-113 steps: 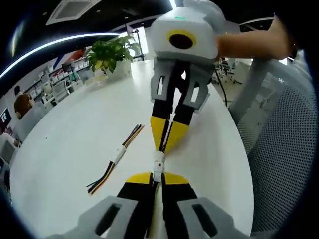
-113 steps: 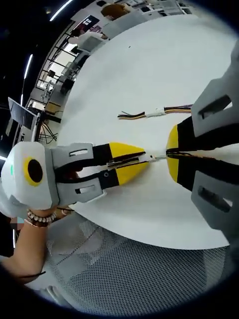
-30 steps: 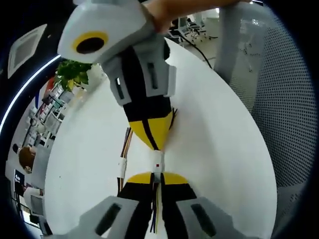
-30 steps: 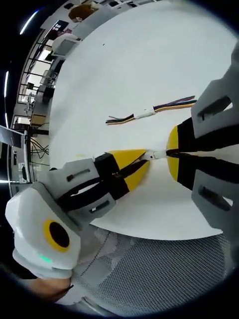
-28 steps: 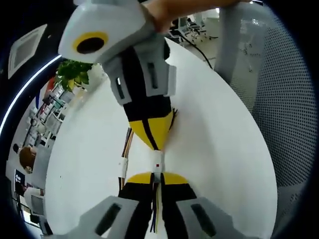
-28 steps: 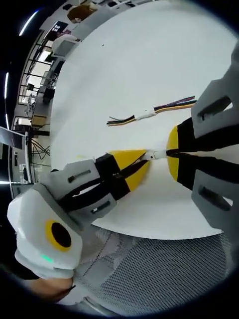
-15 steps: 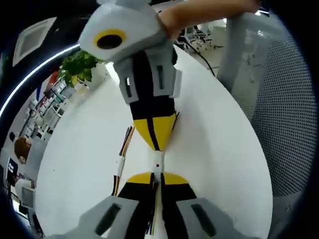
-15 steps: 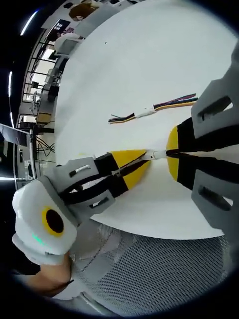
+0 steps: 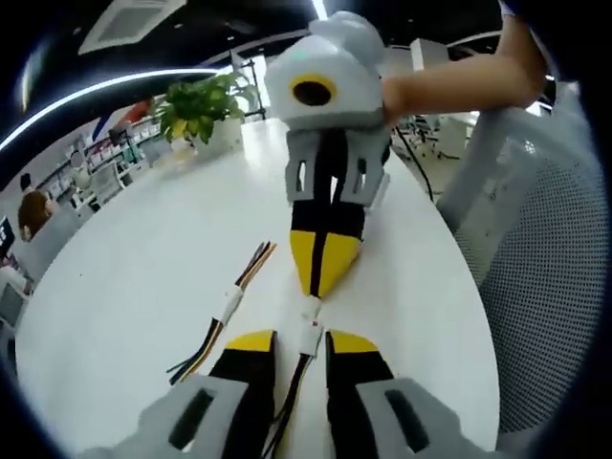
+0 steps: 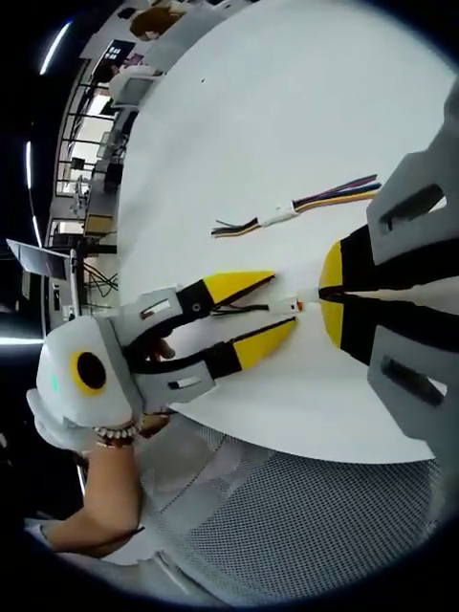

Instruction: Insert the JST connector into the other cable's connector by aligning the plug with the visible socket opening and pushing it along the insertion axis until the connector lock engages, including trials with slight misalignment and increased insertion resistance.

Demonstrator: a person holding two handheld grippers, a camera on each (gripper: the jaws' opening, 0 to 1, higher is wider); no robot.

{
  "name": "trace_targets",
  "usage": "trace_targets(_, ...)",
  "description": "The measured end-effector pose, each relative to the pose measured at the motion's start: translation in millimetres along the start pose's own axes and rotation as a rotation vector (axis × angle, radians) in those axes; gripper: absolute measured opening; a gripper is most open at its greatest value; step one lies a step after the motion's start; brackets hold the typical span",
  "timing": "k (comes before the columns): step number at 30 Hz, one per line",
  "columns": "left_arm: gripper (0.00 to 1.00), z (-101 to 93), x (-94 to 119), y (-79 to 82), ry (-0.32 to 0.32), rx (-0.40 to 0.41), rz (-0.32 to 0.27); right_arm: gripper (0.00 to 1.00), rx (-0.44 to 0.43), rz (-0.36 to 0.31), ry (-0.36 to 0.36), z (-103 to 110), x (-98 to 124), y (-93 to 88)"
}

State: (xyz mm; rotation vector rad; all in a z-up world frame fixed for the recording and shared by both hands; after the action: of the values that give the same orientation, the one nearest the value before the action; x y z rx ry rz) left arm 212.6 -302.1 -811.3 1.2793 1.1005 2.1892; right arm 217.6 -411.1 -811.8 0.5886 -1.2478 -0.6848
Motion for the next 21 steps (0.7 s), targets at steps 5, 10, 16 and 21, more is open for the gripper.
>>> trace_targets(5, 0.09, 2.0, 4, -7.2, -0.032, 0.046, 0.015, 0.0, -0.002, 0.0, 0.008, 1, -1, 0.2)
trace_targets(10, 0.0, 0.8, 4, -7.5, -0.039, 0.055, 0.014, 0.0, 0.003, 0.006, 0.018, 3, -1, 0.6)
trace_targets(16, 0.0, 2.1, 6, -6.3, -0.04, 0.029, 0.02, 0.0, 0.002, 0.013, 0.016, 4, 2, 3.8)
trace_targets(21, 0.0, 4.3, 9, 3.0, -0.027, -0.025, 0.002, 0.0, -0.07, -0.005, 0.027, 5, 4, 8.9)
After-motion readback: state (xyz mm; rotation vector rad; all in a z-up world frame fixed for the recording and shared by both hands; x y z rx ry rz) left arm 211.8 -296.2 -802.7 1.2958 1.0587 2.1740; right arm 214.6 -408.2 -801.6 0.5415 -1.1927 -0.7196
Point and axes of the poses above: the point that each gripper's makers call its tool centre point, and the gripper's own axes: x roughly backward along the fingers, z roughly to its left, y roughly out of its top, the point moved 6 cm from there along x, roughly backward along the fingers, and after that the axes turned 14 degrees about y, right-handed, at the moved point
